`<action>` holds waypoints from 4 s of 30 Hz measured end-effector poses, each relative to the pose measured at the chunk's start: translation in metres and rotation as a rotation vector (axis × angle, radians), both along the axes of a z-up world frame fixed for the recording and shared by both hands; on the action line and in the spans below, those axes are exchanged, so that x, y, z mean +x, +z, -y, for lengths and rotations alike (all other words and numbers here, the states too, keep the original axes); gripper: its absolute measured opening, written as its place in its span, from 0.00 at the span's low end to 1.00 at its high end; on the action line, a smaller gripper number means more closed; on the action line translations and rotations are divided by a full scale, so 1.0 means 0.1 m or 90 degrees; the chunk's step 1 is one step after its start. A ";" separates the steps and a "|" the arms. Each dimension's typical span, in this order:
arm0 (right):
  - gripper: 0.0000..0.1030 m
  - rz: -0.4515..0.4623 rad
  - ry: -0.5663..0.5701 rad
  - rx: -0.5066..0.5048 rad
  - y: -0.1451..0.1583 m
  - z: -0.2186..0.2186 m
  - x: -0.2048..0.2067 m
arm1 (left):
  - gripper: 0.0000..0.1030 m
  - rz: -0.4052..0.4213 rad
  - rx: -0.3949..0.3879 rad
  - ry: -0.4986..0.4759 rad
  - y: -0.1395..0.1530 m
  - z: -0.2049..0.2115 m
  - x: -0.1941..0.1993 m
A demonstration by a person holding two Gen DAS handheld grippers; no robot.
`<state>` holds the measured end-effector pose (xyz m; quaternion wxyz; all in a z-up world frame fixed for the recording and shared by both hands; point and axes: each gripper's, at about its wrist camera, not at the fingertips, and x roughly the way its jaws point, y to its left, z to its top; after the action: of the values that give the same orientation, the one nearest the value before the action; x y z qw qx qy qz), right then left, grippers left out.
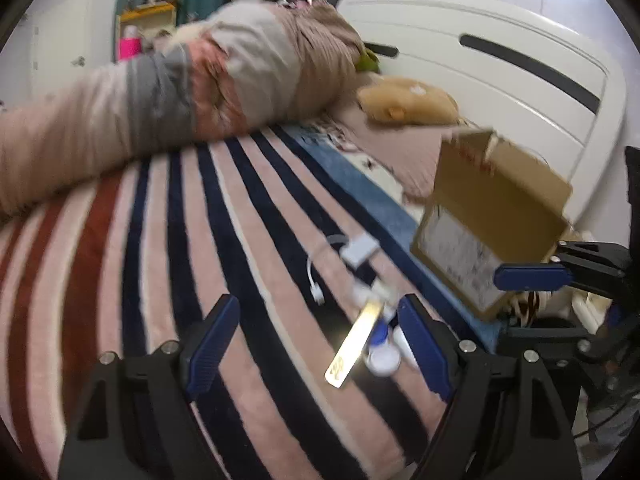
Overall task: Organize rigid objects
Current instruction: 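Grasp the gold metal bar with the left tool while the right tool grasps the white earbud case, then lower the gold bar into the box with the left tool while the right tool drops the earbud case in, then grasp the blue-and-white lens case with the left tool while the right tool grasps the tape roll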
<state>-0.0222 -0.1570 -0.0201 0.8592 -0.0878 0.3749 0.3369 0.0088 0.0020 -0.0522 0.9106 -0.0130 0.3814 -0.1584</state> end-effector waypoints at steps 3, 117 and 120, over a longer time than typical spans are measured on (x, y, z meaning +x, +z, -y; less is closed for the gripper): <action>0.44 -0.010 -0.069 -0.031 -0.35 -0.04 0.00 | 0.63 -0.030 -0.029 -0.049 -0.29 0.00 0.05; 0.49 0.115 0.009 0.051 0.46 0.60 -0.19 | 0.71 0.059 0.021 -0.005 0.79 0.52 -0.10; 0.49 0.088 0.020 0.029 0.20 0.31 -0.15 | 0.71 0.035 0.014 0.016 0.41 0.30 -0.13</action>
<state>-0.0371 -0.1884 0.0001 0.8792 -0.0975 0.3058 0.3521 -0.0046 -0.0276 -0.0108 0.9228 -0.0032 0.3576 -0.1430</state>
